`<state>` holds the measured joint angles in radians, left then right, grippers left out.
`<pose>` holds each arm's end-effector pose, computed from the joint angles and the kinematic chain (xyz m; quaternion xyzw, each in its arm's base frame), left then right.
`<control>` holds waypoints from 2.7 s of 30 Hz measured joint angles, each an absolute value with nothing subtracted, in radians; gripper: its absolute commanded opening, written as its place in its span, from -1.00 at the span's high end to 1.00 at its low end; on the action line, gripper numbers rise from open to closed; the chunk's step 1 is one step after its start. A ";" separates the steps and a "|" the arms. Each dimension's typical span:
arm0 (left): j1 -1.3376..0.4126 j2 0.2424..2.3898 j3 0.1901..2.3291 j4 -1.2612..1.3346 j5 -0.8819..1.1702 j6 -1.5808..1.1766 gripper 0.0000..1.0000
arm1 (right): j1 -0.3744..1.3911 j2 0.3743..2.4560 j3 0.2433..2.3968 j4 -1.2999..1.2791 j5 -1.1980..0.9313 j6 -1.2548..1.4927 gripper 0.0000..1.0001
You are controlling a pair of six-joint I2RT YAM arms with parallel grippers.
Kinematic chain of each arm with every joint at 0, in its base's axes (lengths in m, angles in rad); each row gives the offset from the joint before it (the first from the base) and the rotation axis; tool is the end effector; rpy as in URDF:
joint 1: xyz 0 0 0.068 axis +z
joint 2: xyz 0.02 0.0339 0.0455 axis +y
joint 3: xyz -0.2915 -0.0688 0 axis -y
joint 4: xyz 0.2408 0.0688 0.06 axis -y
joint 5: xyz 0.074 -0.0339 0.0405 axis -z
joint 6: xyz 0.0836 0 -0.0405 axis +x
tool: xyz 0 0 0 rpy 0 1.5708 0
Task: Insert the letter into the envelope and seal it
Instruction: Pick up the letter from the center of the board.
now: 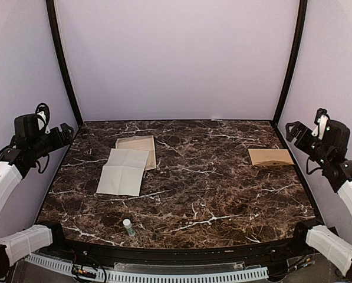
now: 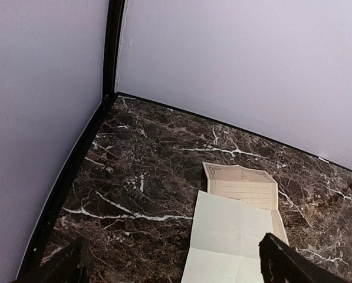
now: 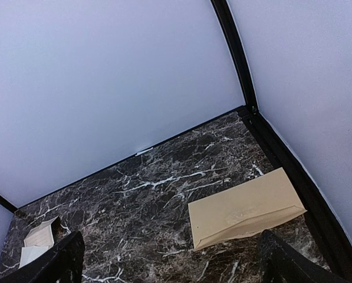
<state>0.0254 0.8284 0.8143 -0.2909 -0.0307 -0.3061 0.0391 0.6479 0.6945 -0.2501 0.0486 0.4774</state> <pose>0.2147 0.0080 0.3376 -0.1420 0.7937 -0.0705 0.5873 0.1796 0.0030 0.3287 0.1835 0.7532 0.1431 0.6153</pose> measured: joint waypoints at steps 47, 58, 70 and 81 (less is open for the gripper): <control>0.025 1.682 0.880 -0.142 0.568 -0.326 -0.57 | 0.057 0.684 0.670 -0.362 -0.435 0.560 -0.97; 0.025 1.727 0.896 -0.134 0.626 -0.347 -0.35 | 0.085 0.699 0.667 -0.353 -0.421 0.559 -0.97; 0.025 1.774 0.900 -0.126 0.732 -0.379 0.00 | 0.110 0.717 0.667 -0.353 -0.418 0.559 -0.97; 0.025 1.806 0.901 -0.120 0.740 -0.404 0.36 | 0.127 0.716 0.671 -0.361 -0.400 0.559 -0.97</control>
